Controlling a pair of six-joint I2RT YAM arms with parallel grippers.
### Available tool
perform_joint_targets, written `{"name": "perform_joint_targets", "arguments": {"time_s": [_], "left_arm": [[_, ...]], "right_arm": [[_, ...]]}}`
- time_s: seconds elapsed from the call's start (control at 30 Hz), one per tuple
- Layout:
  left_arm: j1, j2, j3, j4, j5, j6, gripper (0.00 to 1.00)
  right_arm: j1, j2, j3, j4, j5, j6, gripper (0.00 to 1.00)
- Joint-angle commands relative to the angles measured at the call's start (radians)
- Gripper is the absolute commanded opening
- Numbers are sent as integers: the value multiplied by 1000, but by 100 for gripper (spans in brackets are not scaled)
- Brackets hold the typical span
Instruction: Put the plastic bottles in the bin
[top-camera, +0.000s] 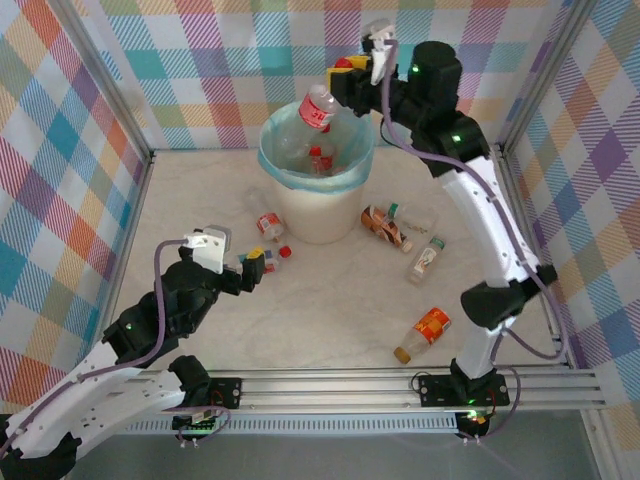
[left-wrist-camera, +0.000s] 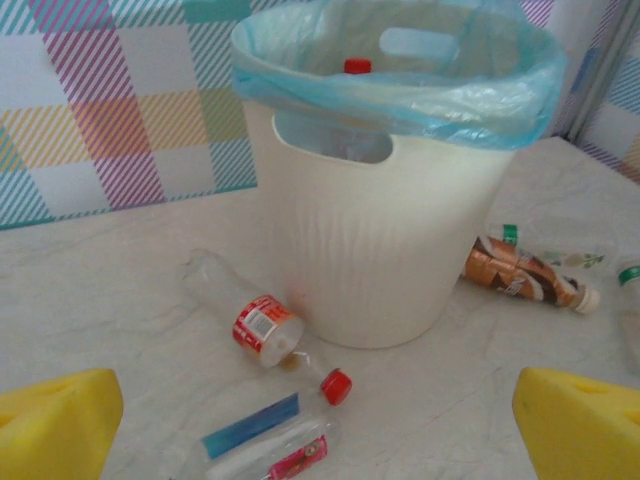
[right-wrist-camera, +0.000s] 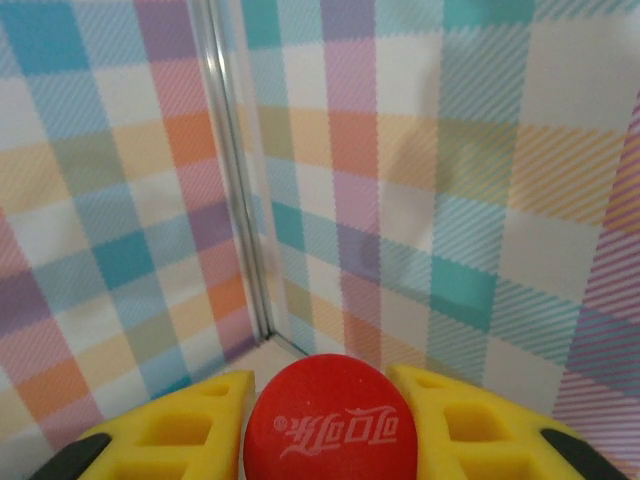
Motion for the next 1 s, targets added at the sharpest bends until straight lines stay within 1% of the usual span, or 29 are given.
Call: {"name": "perform_joint_targets", "arguments": {"time_s": [0.0, 0.2, 0.43, 0.63, 0.8, 0.97], "left_arm": [[10, 17, 3, -6, -30, 15, 100], [10, 30, 9, -14, -29, 21, 100], [9, 8, -6, -35, -35, 2, 100], [9, -3, -10, -58, -42, -14, 100], [9, -2, -8, -65, -43, -22, 100], [10, -1, -9, -69, -46, -29, 100]], "right_arm": [[4, 59, 88, -71, 22, -60, 16], [6, 154, 134, -125, 9, -96, 16], [27, 254, 162, -239, 8, -225, 18], [53, 322, 162, -333, 8, -307, 20], [58, 366, 140, -364, -19, -321, 22], [58, 398, 101, -354, -41, -314, 25]]}}
